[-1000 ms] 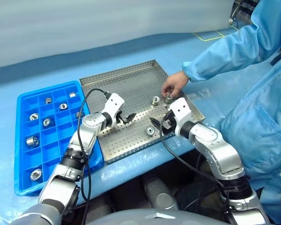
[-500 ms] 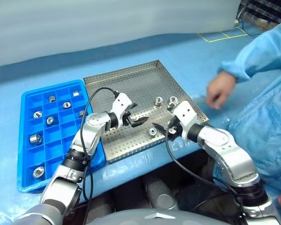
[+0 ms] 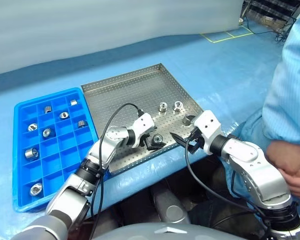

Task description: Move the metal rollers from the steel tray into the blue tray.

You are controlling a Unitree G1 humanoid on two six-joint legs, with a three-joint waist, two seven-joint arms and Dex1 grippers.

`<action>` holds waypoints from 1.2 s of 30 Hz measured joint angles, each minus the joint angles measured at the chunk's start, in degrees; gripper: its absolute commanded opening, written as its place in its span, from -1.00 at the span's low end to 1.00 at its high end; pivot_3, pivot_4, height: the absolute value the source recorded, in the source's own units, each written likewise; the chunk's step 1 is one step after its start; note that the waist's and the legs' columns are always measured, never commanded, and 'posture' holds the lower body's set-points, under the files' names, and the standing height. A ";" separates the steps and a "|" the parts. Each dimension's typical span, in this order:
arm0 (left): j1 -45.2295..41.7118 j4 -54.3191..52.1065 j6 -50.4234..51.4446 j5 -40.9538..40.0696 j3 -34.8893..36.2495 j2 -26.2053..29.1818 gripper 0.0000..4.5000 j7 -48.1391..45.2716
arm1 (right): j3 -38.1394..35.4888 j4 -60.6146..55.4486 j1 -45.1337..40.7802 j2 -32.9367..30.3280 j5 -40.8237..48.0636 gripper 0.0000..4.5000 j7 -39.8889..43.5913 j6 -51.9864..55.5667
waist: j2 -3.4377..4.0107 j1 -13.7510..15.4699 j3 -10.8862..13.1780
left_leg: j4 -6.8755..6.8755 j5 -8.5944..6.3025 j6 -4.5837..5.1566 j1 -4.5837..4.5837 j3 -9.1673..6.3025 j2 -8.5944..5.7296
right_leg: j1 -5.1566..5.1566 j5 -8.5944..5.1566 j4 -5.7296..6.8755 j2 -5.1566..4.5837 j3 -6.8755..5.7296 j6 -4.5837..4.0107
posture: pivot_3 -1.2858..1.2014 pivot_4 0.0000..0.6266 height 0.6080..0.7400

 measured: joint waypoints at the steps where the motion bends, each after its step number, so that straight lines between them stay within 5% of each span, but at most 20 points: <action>1: -0.13 0.14 0.15 0.32 0.06 -0.25 0.53 0.47 | 0.00 0.00 0.04 0.12 0.00 1.00 -0.06 0.00 | 0.00 -0.08 0.00 | 0.01 0.00 0.00 0.02 0.01 0.00 | 0.03 0.00 0.00 0.00 0.01 0.00 | -0.29 -0.52 1.00; 3: -0.11 0.22 0.16 0.47 0.04 -0.28 0.25 0.66 | 0.00 0.00 0.05 0.30 0.01 1.00 -0.17 0.00 | 0.00 -0.34 0.00 | 0.01 0.00 0.00 0.03 0.01 0.00 | 0.02 0.00 0.00 0.00 0.03 0.00 | -0.29 -0.52 1.00; 7: 0.12 0.17 -0.23 0.94 0.31 -0.36 0.25 1.66 | 0.05 0.15 -0.15 0.51 -0.02 1.00 -0.20 -0.03 | 0.00 -0.40 0.00 | -0.01 0.00 0.00 0.03 0.01 0.00 | 0.02 0.00 0.00 0.00 0.03 0.00 | -0.28 -0.52 1.00; 12: 1.08 -0.03 -0.12 0.18 1.99 -0.75 -0.19 2.11 | 1.42 0.83 -1.38 1.23 -0.14 1.00 -0.07 -0.37 | 0.01 -0.38 0.00 | -0.02 0.00 0.00 0.03 0.00 0.01 | 0.01 0.00 0.00 0.00 0.03 0.01 | -0.26 -0.52 1.00; 22: 2.71 -3.21 1.02 -1.70 6.48 -0.53 -0.19 4.91 | 4.31 5.92 -3.33 3.20 -0.72 1.00 0.45 -1.85 | 0.01 0.42 0.00 | -0.02 0.00 0.00 0.02 0.00 0.01 | 0.00 0.04 0.00 0.00 0.03 0.07 | -0.22 -0.52 1.00; 26: 4.45 -11.40 5.34 -6.15 13.58 0.35 -0.19 7.49 | 5.02 8.20 -4.09 3.92 -0.46 1.00 1.76 -2.64 | 0.02 0.79 0.02 | -0.05 0.00 0.00 -0.01 -0.01 0.07 | -0.05 0.19 0.02 0.00 0.03 0.33 | -0.18 -0.52 1.00; 36: 22.22 -40.56 21.79 -3.58 27.27 19.30 -0.19 15.27 | 8.64 15.26 -8.94 9.90 1.03 1.00 5.00 -6.35 | -0.01 4.37 0.06 | -0.14 0.00 0.00 0.02 -0.15 0.27 | -0.10 -0.01 0.11 0.06 -0.10 -0.02 | -0.03 -0.52 1.00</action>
